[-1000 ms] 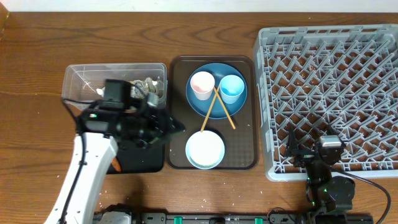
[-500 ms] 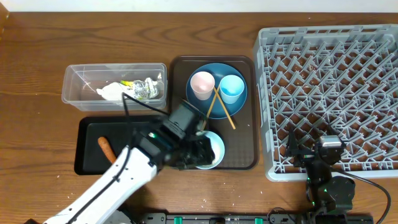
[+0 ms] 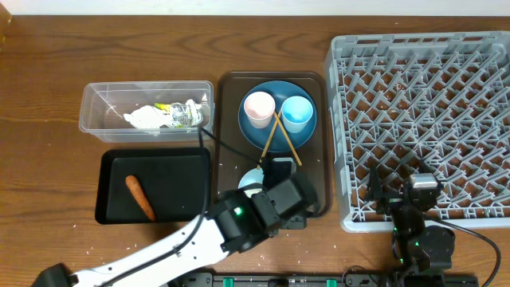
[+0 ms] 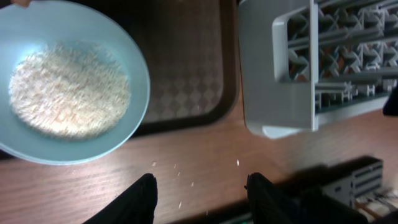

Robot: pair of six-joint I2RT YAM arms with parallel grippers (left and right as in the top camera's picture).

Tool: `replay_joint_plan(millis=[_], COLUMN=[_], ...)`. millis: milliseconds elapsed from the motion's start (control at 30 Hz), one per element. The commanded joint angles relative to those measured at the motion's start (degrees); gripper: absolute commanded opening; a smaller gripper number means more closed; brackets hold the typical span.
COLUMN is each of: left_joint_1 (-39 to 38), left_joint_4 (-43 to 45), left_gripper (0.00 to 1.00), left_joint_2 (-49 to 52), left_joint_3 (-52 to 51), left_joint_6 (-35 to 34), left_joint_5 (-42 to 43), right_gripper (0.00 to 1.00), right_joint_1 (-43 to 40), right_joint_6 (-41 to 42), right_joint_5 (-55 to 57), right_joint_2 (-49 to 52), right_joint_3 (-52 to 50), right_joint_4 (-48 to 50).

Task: Sort waste into correct bins and load items into the dishwasher rack
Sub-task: 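Move the left gripper over the rice bowl near the rack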

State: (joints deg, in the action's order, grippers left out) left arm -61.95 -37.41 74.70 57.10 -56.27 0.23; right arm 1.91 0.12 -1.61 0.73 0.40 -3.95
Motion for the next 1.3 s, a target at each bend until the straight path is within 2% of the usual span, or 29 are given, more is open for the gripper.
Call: replay_joint_plan(millis=[0,400,667,933,1267], left_joint_1=[-0.79,-0.74,-0.74,-0.81,-0.81], left_joint_4=[1.11,4.9,4.33,3.48,3.74], left_gripper=[0.49,0.49,0.49,0.5,0.5], left_joint_2=[2.75,10.91,11.04,11.04,11.04], left_joint_3=[0.24,0.24,0.24,0.24,-0.76], left_joint_6=[-1.49,-0.17,3.13,3.28,3.26], left_joint_5=[-4.83,-6.49,-7.61,-7.41,-11.19], right_gripper=[0.99,0.99,0.99,0.99,0.99], right_joint_1=[-0.39,-0.39,-0.39,-0.39,-0.39], right_joint_6=[-0.85,-0.85,-0.85,-0.85,-0.85], right_joint_5=[0.09,0.09,0.09,0.09,0.09], right_joint_2=[-0.07,-0.07,-0.07,-0.07,-0.07], right_joint_3=[-0.09,-0.09,-0.09,-0.09,-0.09], right_joint_4=[-0.2,-0.2,-0.2,-0.2,-0.2])
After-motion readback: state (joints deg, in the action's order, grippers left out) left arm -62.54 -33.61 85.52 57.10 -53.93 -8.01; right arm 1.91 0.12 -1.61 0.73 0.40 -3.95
